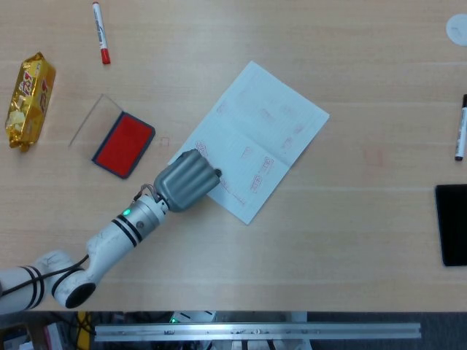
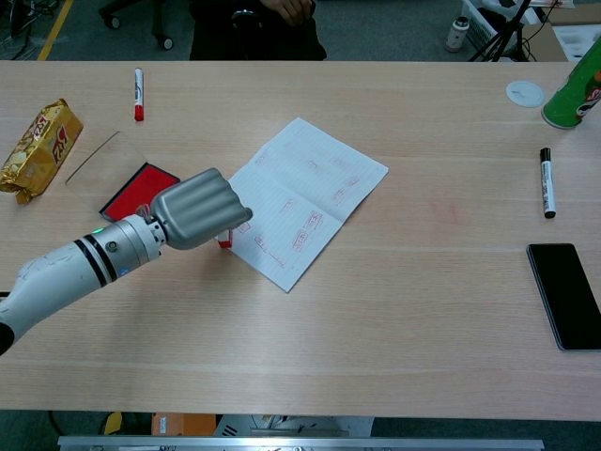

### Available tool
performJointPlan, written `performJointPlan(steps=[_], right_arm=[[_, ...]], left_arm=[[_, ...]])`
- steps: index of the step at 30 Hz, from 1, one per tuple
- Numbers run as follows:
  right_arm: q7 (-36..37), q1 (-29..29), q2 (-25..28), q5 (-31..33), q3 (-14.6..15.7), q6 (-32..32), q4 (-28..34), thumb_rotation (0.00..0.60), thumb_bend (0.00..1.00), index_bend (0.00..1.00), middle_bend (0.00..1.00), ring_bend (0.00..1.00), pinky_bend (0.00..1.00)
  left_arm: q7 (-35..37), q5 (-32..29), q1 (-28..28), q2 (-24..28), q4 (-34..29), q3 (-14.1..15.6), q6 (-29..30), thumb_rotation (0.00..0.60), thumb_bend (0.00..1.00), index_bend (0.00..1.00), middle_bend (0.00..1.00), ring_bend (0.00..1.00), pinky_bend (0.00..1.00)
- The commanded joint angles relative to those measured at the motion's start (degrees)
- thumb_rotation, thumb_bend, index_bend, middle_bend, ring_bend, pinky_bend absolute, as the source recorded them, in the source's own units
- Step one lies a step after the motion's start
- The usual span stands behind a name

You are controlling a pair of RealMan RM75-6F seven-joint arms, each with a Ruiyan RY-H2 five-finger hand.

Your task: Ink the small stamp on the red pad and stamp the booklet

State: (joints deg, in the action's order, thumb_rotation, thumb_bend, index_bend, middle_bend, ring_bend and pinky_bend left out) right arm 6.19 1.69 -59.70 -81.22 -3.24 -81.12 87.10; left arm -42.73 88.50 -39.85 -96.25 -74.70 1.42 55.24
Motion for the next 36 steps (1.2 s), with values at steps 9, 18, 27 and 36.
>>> performJointPlan(steps=[9,18,27,36], right_arm=[[-0.1,1.2,-0.3,-0.9,-0.4,0.7,0.4,0.600,0.19,0.38,0.43,0.49,0.51],[-0.6,2.0,-0.7,-1.6,-0.2,1.5,0.7,0.600,0.19,0.38,0.43,0.49,0.51],[-1.3,2.0,-0.5,-1.7,-0.1,1.3,1.3,0.600,0.19,0.38,0.43,0.49,0.51],[-1.9,2.0,-0.2,-1.5,-0.1,1.1,1.8,0.600,0.19,0.38,0.43,0.49,0.51]], left_arm=[[1.3,0.1,2.9,9.4,-8.1,-0.5,5.8,0.600,0.35,0.58,0.99,0.97,1.00],[2.1,1.1,6.1,10.7,-8.9,3.2,7.0,0.600,0.35,0.57,0.99,0.97,1.00],[2.4,1.0,7.3,7.8,-4.7,3.8,6.4,0.600,0.35,0.57,0.99,0.97,1.00],[3.0,0.4,8.0,6.4,-1.7,3.6,5.6,0.600,0.35,0.56,0.99,0.97,1.00]])
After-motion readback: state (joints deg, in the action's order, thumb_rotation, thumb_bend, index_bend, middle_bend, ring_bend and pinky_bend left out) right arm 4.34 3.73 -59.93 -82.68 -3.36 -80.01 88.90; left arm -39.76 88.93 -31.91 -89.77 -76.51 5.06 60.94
